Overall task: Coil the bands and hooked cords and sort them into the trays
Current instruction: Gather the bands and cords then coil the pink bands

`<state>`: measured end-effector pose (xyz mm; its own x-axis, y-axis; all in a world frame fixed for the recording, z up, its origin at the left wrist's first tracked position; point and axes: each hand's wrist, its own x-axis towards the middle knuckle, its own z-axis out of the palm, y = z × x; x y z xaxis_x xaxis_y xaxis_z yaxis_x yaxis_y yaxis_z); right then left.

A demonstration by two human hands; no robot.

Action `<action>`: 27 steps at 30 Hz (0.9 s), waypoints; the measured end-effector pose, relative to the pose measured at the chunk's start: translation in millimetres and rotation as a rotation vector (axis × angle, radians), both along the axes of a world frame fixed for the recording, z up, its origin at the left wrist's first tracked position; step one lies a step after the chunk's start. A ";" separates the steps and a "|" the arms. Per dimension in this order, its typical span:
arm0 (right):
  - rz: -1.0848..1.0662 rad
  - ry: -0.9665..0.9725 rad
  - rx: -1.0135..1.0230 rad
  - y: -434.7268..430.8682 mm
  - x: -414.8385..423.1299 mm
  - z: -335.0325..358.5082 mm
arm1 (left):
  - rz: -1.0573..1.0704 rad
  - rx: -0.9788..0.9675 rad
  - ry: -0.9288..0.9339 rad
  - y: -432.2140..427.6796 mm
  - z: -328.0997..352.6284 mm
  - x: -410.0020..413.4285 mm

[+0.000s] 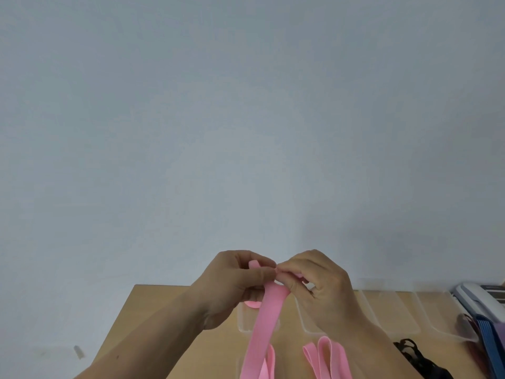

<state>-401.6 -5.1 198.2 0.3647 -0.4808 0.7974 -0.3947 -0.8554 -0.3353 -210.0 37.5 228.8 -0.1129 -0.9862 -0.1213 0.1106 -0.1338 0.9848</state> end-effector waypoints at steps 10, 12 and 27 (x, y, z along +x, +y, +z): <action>0.210 -0.361 0.776 7.7 2.7 8.2 | 0.135 -0.330 -0.247 0.1 -11.1 -3.3; 0.198 -0.366 0.769 8.5 2.9 8.3 | 0.104 -0.299 -0.226 -1.2 -13.0 -2.6; 0.070 -0.125 0.520 4.0 1.3 -5.2 | -0.161 0.015 -0.037 -3.4 -6.4 3.1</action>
